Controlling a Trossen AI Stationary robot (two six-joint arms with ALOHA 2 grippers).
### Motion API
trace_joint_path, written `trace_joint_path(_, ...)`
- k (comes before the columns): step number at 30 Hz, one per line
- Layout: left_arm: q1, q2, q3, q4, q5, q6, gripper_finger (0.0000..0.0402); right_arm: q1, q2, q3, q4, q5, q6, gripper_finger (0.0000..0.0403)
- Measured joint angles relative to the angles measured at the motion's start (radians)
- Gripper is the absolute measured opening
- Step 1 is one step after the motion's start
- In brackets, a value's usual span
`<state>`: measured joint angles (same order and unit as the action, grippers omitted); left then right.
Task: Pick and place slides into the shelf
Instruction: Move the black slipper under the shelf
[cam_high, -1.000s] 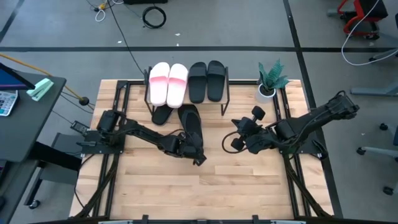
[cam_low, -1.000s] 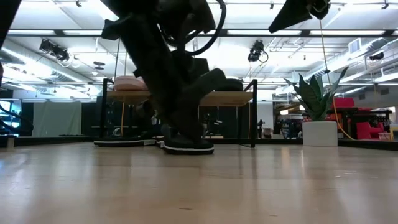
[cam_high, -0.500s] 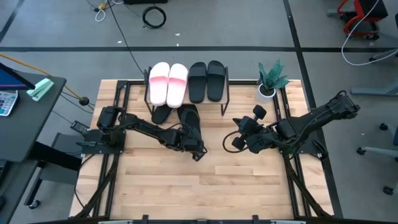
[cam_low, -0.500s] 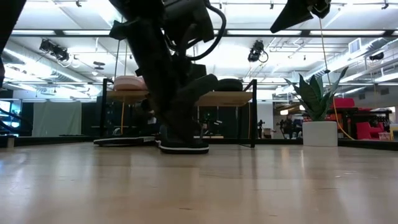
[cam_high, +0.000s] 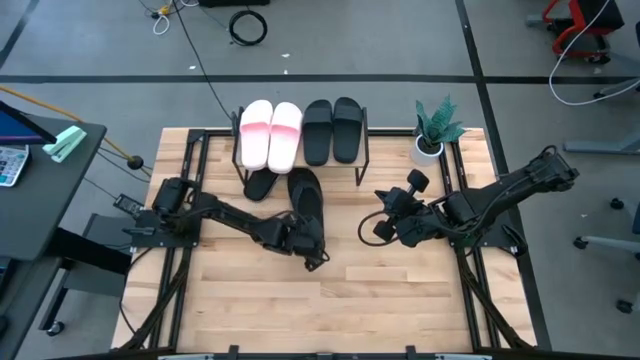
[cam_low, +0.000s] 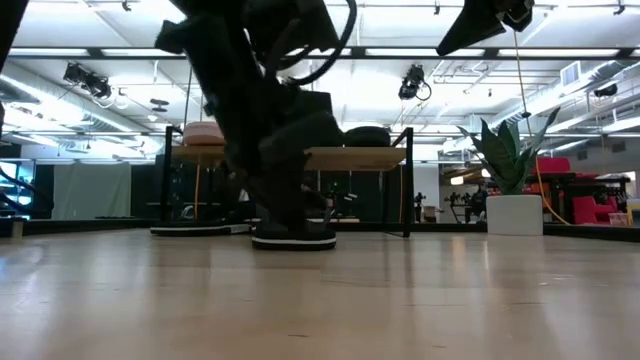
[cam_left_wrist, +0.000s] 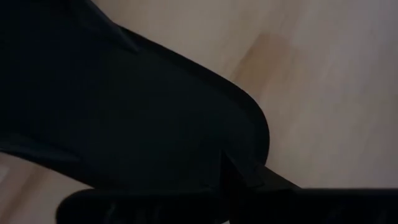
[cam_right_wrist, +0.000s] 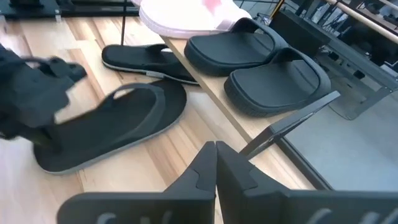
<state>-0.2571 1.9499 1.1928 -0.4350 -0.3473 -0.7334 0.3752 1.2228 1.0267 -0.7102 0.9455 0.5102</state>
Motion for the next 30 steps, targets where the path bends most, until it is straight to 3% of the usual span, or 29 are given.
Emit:
trace_joint_path(7,-0.067,-0.002,0.001,-0.087,0.01,-0.077,0.0005,0.0,0.0,-0.004,-0.001,-0.001,0.012,0.0006)
trace_joint_path(15,-0.065,-0.002,0.003,-0.197,0.034,-0.231,0.0004,0.0,0.0,-0.005,0.0,-0.001,0.012,0.0006)
trace_joint_path(23,-0.016,-0.003,0.003,-0.249,0.037,-0.243,0.0004,0.0,0.0,-0.005,0.0,0.0,0.012,0.0006)
trace_joint_path(30,0.056,-0.004,0.004,-0.267,0.033,-0.135,0.0003,0.0,0.0,-0.006,0.0,-0.001,0.011,0.0006)
